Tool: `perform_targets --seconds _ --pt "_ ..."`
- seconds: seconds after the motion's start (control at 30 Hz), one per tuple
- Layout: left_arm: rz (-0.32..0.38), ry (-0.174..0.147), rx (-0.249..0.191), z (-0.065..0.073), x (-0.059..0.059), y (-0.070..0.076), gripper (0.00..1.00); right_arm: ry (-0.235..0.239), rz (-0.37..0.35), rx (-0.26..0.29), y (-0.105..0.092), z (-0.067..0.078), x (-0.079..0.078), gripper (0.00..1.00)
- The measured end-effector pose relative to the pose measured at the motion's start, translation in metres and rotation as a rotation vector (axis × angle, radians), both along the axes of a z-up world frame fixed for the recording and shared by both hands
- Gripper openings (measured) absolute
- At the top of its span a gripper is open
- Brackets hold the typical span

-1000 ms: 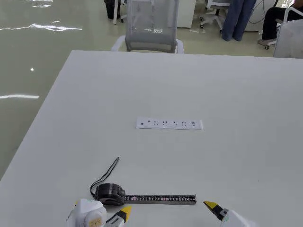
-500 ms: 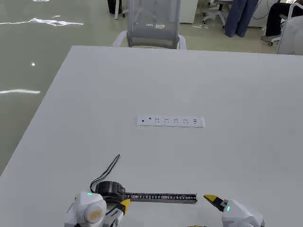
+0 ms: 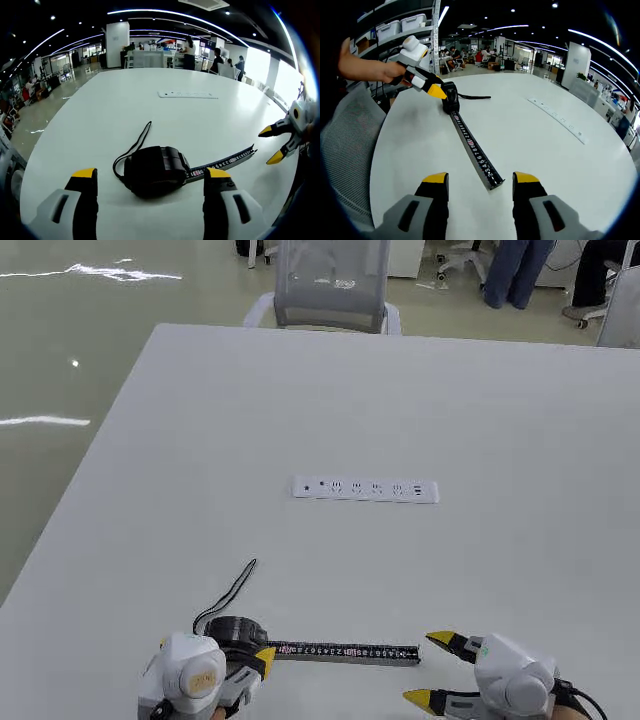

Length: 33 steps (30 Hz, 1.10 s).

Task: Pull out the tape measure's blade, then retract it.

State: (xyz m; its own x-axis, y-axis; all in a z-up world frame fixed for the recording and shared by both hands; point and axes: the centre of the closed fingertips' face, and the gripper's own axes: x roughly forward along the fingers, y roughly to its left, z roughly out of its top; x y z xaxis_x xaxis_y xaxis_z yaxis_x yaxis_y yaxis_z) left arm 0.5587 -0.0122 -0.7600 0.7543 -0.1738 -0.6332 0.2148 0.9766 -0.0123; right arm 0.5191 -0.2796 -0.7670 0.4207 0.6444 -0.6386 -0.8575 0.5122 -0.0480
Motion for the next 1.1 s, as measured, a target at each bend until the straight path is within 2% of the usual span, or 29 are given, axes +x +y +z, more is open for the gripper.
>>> perform_targets --seconds 0.37,0.47,0.77,0.83,1.1 --pt "0.004 0.006 -0.001 -0.002 0.003 -0.001 0.84 0.017 0.116 -0.011 0.002 -0.007 0.005 0.43" --pt "0.005 0.004 0.000 -0.001 0.004 0.000 0.84 0.014 0.152 -0.069 -0.002 -0.014 0.007 0.41" --pt "0.009 0.004 0.002 -0.002 0.007 0.002 0.84 0.031 0.250 -0.107 -0.002 -0.027 0.009 0.35" --pt "0.008 0.005 0.003 -0.002 0.007 0.002 0.84 0.033 0.258 -0.123 -0.003 -0.029 0.011 0.33" --pt "0.006 0.005 0.016 -0.003 0.008 0.002 0.83 0.060 0.287 -0.119 -0.003 -0.035 0.015 0.27"
